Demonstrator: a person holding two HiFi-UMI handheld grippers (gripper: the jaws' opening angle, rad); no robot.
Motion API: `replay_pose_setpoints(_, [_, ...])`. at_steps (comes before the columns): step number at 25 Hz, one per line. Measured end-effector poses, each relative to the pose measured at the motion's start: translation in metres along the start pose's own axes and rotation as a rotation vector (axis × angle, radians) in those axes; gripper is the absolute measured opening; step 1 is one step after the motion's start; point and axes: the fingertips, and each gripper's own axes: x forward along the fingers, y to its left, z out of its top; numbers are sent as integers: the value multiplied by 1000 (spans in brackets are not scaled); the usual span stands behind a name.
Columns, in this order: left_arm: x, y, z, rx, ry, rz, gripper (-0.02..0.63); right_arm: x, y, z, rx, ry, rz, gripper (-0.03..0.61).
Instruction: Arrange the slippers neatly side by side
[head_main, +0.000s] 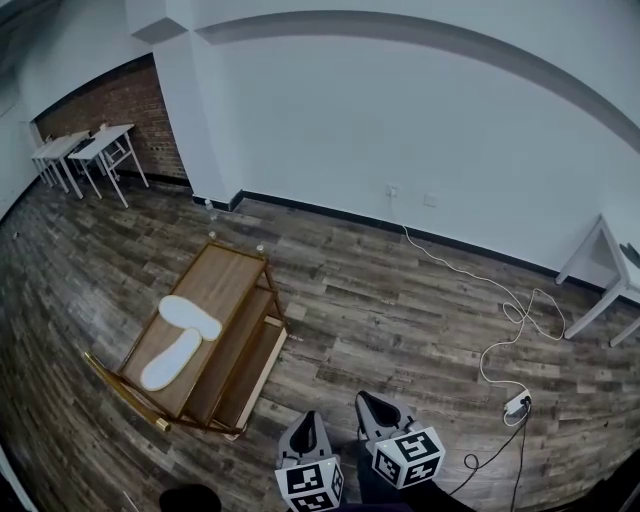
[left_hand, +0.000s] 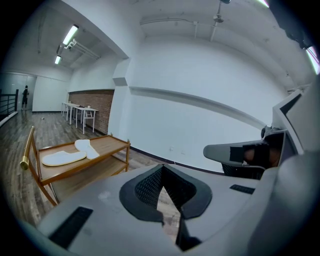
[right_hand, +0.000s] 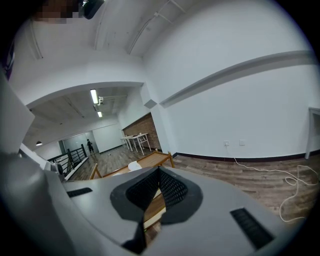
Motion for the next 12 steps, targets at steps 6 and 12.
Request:
replay_pose_setpoints(6, [41, -11, 19, -2, -2, 51, 0, 32, -31, 23, -16, 18, 66, -2])
replay_pose_setpoints(12, [86, -22, 42, -18, -35, 108, 0, 64, -64, 46, -36, 33, 134, -2])
